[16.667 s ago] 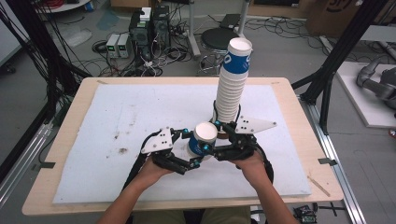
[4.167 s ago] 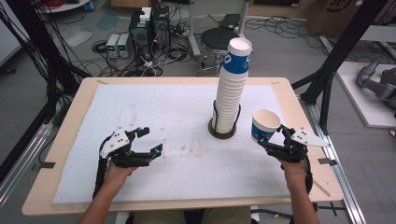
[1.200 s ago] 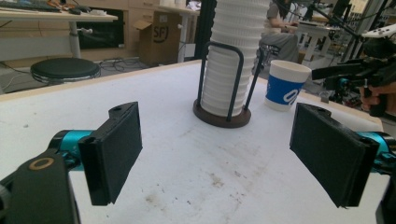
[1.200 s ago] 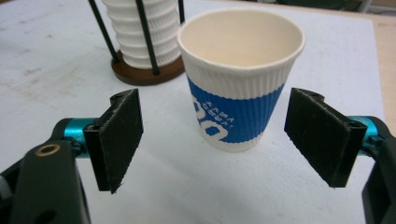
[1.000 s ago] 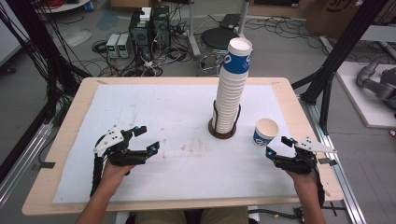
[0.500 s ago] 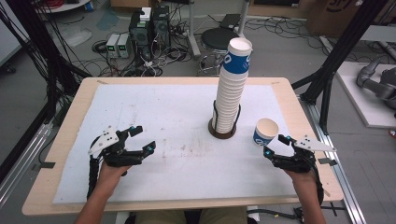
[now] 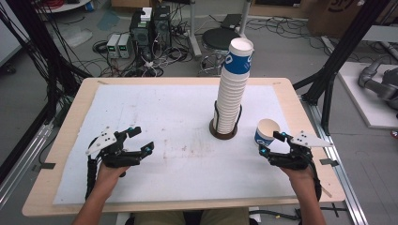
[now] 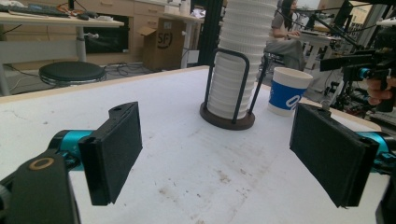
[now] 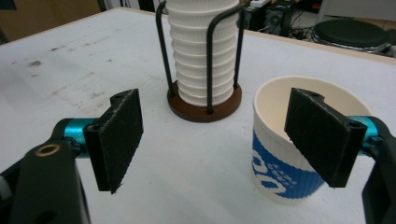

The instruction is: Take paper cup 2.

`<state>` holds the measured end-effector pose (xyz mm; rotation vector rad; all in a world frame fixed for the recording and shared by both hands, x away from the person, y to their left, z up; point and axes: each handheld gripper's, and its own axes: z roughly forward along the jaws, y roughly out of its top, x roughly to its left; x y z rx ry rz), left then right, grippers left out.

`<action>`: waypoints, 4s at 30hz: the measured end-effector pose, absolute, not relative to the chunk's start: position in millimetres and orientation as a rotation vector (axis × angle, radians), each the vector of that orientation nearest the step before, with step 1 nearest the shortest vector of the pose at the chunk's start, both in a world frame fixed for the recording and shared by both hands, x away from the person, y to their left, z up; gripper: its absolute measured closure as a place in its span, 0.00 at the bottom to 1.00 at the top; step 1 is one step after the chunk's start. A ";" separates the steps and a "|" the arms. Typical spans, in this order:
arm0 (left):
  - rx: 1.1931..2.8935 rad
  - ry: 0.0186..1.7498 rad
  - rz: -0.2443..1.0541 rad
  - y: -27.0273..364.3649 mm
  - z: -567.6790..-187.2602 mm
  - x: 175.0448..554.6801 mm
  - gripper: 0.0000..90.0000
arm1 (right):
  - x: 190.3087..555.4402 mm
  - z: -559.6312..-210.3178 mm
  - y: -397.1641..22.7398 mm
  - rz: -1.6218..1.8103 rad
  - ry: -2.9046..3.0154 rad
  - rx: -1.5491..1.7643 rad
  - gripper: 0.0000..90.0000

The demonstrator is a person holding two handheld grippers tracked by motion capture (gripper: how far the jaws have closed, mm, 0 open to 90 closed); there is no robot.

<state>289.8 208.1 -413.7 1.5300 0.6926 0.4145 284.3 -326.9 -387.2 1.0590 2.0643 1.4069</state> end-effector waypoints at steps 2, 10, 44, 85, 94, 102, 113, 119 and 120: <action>1.527 0.696 0.416 208.7 -413.6 289.1 0.19 | 286.1 -384.5 -325.1 1.421 2.073 1.052 0.22; 1.532 0.697 0.414 207.7 -413.6 288.6 0.19 | 296.1 -355.1 -317.8 1.473 2.085 0.999 0.22; 1.544 0.694 0.384 204.4 -417.7 291.1 0.19 | 367.4 -226.7 -272.1 1.514 2.150 0.874 0.22; 1.544 0.699 0.376 207.8 -418.2 293.2 0.20 | 423.6 -176.3 -235.0 1.452 2.143 0.915 0.23; 1.546 0.700 0.377 207.6 -418.4 293.4 0.20 | 420.8 -172.9 -233.5 1.448 2.133 0.868 0.32; 1.551 0.699 0.376 207.5 -418.7 293.7 0.20 | 420.4 -169.7 -232.2 1.443 2.127 0.861 0.33; 1.549 0.700 0.374 207.6 -418.7 293.8 0.20 | 420.4 -168.9 -231.5 1.433 2.124 0.857 0.34; 1.552 0.701 0.374 207.7 -418.8 293.9 0.20 | 419.8 -168.6 -231.2 1.441 2.116 0.857 0.34; 1.552 0.701 0.374 207.8 -418.8 293.9 0.20 | 420.0 -168.5 -231.3 1.444 2.111 0.847 0.34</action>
